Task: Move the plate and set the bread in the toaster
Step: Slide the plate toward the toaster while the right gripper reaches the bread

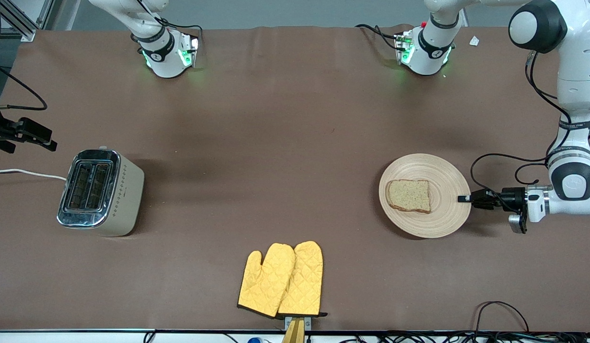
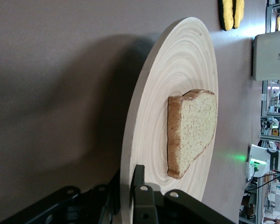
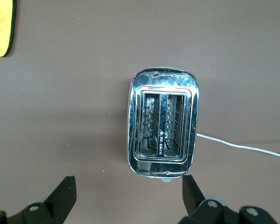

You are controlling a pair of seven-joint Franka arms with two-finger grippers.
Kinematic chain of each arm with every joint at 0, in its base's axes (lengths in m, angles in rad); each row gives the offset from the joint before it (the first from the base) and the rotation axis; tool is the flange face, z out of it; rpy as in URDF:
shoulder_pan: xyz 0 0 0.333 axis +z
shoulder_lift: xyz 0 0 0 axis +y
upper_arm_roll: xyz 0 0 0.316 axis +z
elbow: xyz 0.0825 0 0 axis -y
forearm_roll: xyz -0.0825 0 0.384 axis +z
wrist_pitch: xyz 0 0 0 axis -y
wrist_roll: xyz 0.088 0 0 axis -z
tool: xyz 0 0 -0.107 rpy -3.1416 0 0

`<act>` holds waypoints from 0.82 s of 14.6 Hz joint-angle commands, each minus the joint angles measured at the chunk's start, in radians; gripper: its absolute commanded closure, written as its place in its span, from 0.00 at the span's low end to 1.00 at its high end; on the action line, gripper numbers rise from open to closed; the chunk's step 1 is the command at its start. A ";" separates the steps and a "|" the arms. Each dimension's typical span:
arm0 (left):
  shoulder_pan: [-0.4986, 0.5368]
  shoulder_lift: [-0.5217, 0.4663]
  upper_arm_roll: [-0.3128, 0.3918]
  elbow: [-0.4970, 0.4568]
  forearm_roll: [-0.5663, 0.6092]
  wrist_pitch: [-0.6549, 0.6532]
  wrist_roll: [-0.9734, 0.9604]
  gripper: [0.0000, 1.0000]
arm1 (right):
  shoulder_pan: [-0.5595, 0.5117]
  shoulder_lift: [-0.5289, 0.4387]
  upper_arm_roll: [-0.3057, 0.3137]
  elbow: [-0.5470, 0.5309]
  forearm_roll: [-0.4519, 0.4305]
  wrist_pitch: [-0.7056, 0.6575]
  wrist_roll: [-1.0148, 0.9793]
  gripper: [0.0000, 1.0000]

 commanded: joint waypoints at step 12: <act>-0.536 -0.005 -0.294 0.050 -0.459 0.596 -0.515 1.00 | 0.193 0.227 0.007 -0.065 0.138 0.173 0.357 0.00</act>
